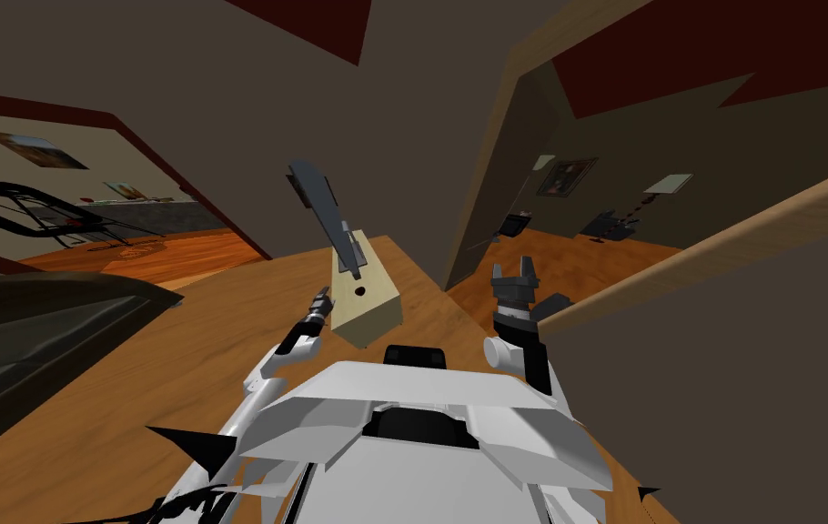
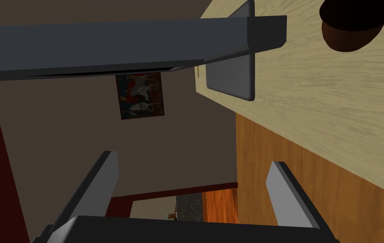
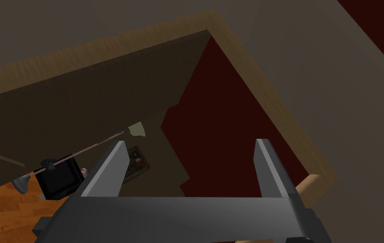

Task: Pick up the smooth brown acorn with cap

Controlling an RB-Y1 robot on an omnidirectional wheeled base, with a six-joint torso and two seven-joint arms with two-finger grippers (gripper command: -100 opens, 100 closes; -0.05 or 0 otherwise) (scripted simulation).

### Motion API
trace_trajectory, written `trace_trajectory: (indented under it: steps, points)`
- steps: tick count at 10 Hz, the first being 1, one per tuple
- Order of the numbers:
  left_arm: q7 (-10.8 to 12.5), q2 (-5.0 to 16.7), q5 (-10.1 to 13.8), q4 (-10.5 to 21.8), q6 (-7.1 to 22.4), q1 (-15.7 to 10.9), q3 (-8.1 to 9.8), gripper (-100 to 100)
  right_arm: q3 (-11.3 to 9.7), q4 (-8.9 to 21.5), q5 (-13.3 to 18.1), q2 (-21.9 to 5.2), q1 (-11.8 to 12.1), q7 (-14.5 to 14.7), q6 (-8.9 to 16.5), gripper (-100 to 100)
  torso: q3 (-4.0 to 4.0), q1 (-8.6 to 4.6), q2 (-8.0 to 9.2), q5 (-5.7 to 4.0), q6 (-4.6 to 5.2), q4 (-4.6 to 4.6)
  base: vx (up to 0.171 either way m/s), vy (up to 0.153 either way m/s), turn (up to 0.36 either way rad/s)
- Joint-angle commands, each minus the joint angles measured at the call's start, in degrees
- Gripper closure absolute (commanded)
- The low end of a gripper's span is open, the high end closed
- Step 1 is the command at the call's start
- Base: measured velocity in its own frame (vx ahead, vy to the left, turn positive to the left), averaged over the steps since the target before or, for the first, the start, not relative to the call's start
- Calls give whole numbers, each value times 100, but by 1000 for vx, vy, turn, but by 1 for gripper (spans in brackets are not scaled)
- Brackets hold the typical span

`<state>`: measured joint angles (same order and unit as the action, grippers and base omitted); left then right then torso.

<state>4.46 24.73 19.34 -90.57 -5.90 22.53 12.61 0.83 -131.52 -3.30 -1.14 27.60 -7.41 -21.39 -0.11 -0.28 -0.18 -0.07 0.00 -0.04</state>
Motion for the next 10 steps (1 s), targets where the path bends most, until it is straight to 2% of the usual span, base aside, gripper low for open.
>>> trace_trajectory:
  steps: [1, 2, 3, 4, 5, 6, 7, 8, 9, 10]
  points:
    - [85, 109, 147, 286, 286, -64, 165, -100, 0, 0, 0, 0, 0, 0, 0, 0, 0, 0, 0, 0, 0, 0, 64, -97, 2]
    - [85, 109, 147, 359, 293, -64, 165, -100, 0, 0, 0, 0, 0, 0, 0, 0, -1, -5, -3, -1, -1, 0, 50, -75, 13]
    - [161, 221, 279, 565, 523, -160, 310, -100, 0, 0, 0, 0, 0, 0, 0, 0, 0, 2, 0, 0, 0, 0, 80, -91, 9]
    - [161, 221, 279, 690, 526, -160, 310, -100, 0, 0, 0, 0, 0, 0, 0, 0, -5, -2, -10, -1, 0, -1, 67, -89, 7]
    - [231, 329, 409, 829, 755, -259, 459, -100, 0, 0, 0, 0, 0, 0, 0, 0, -3, -2, -5, -1, -1, -2, 74, -94, 33]
    - [231, 329, 409, 1022, 755, -259, 459, -100, 0, 0, 0, 0, 0, 0, 0, 0, -5, -3, -9, -1, 0, -1, 63, -80, 10]
    - [231, 329, 409, 1024, 755, -259, 459, -100, 0, 0, 0, 0, 0, 0, 0, 0, -3, 1, -4, 0, -1, -1, 24, -36, 0]
    - [297, 434, 536, 1226, 980, -364, 612, -100, 0, 0, 0, 0, 0, 0, 0, 0, 3, 14, 6, 2, 0, 1, 59, -65, 20]
    - [297, 434, 536, 1358, 980, -364, 612, -100, 0, 0, 0, 0, 0, 0, 0, 0, 0, 9, -1, 2, -1, 0, 63, -67, 23]
    - [357, 534, 660, 1574, 1198, -472, 767, -100, 0, 0, 0, 0, 0, 0, 0, 0, -2, 8, -3, 2, 0, -1, 84, -80, 43]
